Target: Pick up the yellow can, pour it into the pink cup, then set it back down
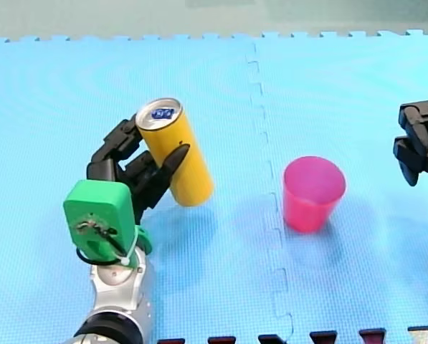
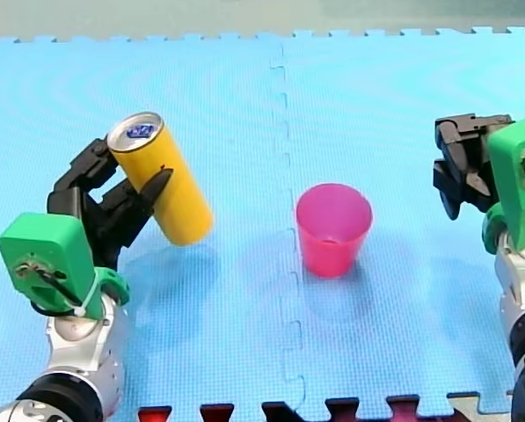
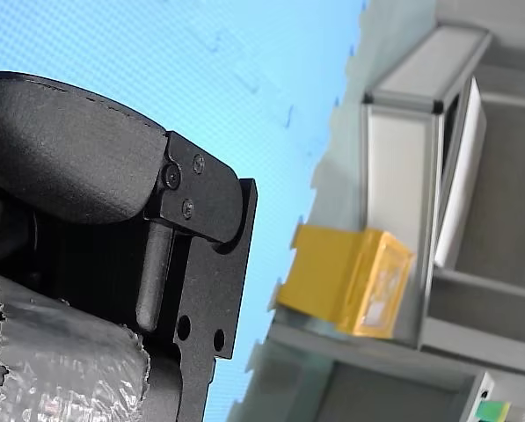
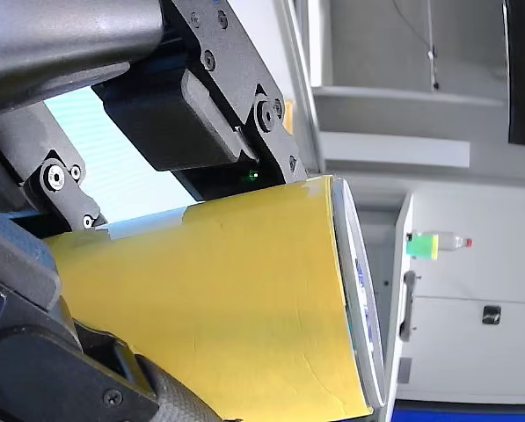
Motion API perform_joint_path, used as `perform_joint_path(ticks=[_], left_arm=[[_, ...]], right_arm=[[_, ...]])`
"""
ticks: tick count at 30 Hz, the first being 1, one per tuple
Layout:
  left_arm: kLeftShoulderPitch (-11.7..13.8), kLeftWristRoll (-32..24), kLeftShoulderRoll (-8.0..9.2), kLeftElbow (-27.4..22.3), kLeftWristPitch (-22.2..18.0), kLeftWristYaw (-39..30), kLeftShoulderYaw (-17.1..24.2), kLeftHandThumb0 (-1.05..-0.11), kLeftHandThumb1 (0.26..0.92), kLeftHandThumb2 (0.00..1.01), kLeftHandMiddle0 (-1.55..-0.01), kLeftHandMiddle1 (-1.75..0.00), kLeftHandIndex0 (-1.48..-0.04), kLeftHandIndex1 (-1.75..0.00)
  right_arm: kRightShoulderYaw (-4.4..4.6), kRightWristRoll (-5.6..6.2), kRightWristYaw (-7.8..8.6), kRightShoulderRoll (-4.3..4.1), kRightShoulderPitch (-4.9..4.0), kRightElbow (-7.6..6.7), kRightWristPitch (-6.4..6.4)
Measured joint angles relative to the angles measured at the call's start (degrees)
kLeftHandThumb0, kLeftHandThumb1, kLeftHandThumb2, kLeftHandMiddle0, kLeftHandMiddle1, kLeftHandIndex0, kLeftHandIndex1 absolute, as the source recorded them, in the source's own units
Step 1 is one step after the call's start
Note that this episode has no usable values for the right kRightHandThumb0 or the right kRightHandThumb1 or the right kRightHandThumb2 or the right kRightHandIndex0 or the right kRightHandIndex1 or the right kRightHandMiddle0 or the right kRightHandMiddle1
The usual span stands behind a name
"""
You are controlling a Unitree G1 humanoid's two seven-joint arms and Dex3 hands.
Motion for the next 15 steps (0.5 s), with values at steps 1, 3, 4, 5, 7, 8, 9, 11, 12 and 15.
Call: perform_joint_path(ticks=[1,3,4,5,7,8,9,11,12,15], left_arm=[[0.0,0.1,0.03,0.0,0.0,0.0,0.0,-0.371,0.786,0.00,-1.31,0.00,-1.20,0.00],[0.0,1.0,0.20,0.1,0.0,0.7,-0.2,-0.371,0.786,0.00,-1.30,0.00,-1.20,0.00],[0.0,1.5,0.31,0.1,0.0,1.4,-0.4,-0.371,0.786,0.00,-1.30,0.00,-1.20,0.00],[0.0,2.7,0.58,0.1,-0.1,2.8,-0.9,-0.371,0.786,0.00,-1.30,0.00,-1.20,0.00],[0.1,5.2,1.16,0.1,-0.3,5.6,-2.1,-0.370,0.786,0.00,-1.30,0.00,-1.20,0.00],[0.2,6.4,1.44,0.1,-0.3,7.1,-2.6,-0.370,0.786,0.00,-1.31,0.00,-1.20,0.00],[0.2,7.5,1.72,0.1,-0.4,8.5,-3.3,-0.370,0.786,0.00,-1.31,0.00,-1.20,0.00],[0.4,10.1,2.31,0.1,-0.4,11.9,-4.6,-0.370,0.786,0.00,-1.31,0.00,-1.20,0.00],[0.5,11.5,2.62,0.1,-0.4,14.0,-5.5,-0.370,0.785,0.00,-1.31,0.00,-1.20,0.00],[0.6,15.4,3.15,0.1,-0.4,19.1,-7.5,-0.369,0.784,0.00,-1.31,0.00,-1.20,0.00]], right_arm=[[-0.01,-0.04,-0.04,-0.03,0.00,0.01,-0.01],[-0.05,-0.05,-0.05,-0.05,0.03,0.03,-0.17],[-0.08,-0.05,-0.05,-0.06,0.04,0.03,-0.23],[-0.15,-0.03,-0.03,-0.07,0.06,0.03,-0.34],[-0.23,0.00,0.03,-0.09,0.08,0.04,-0.42],[-0.25,0.01,0.07,-0.09,0.07,0.05,-0.44],[-0.28,0.02,0.11,-0.10,0.07,0.05,-0.45],[-0.30,0.03,0.16,-0.11,0.07,0.09,-0.45],[-0.31,0.02,0.16,-0.12,0.07,0.11,-0.45],[-0.29,-0.06,0.15,-0.09,0.07,0.14,-0.45]])
